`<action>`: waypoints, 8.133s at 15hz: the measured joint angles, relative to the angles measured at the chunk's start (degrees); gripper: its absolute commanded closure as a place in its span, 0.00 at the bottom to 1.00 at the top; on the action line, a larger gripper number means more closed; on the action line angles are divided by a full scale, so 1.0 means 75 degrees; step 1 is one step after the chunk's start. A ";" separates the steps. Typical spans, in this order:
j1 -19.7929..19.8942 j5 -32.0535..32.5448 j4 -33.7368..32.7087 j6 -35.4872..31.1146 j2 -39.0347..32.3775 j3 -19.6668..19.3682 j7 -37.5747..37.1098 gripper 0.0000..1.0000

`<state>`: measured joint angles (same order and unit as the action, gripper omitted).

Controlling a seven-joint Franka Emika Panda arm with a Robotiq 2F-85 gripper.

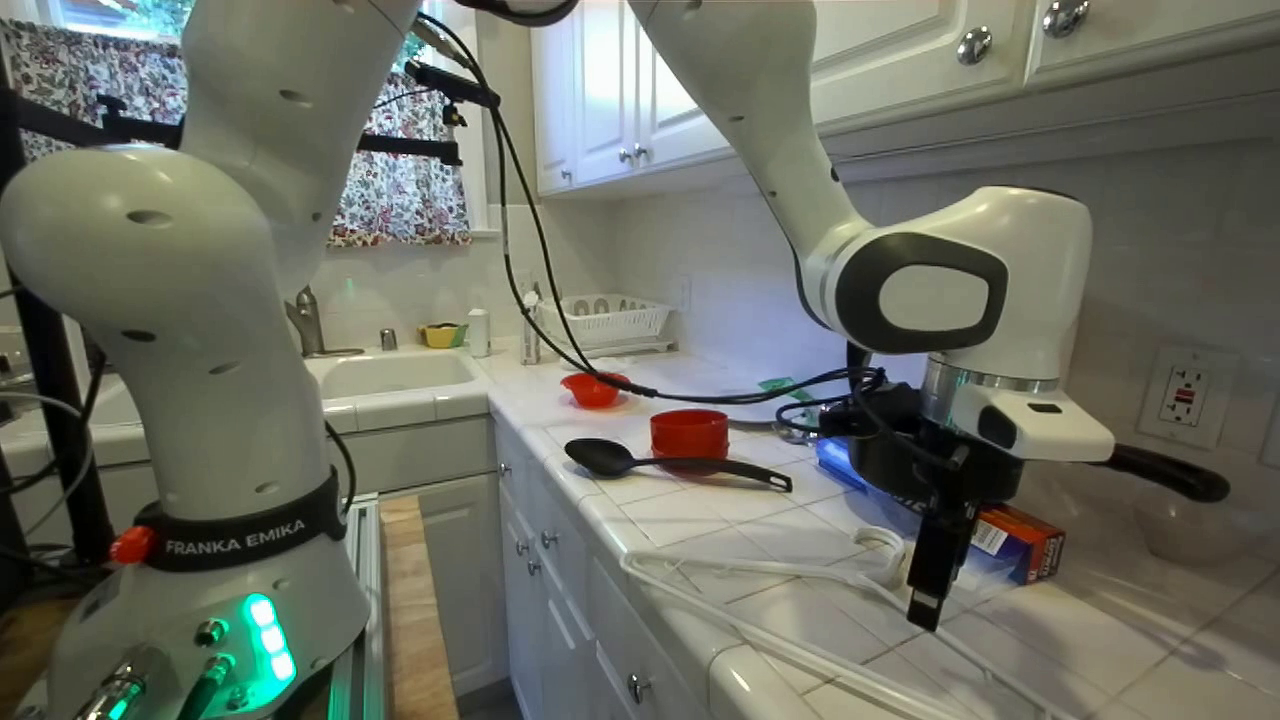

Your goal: Put the hangers on the top right knob of the cabinet

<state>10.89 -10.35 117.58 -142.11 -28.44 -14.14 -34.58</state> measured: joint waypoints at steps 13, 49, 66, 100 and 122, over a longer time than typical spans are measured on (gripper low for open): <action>-0.0125 0.0000 -0.0015 -0.0350 -0.0337 -0.0010 -0.0284 0.36; -0.0153 -0.0224 0.0051 0.0023 0.0641 0.0062 -0.0263 0.96; -0.0189 -0.0761 0.1474 -0.0556 0.3038 0.0232 0.0195 0.96; 0.0654 -0.0978 0.2761 -0.1782 0.7277 0.0430 0.0060 0.96; 0.0731 -0.1374 0.1746 -0.2461 0.6949 0.0485 -0.0642 0.96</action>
<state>16.37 -20.66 130.67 -160.56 23.68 -10.51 -39.39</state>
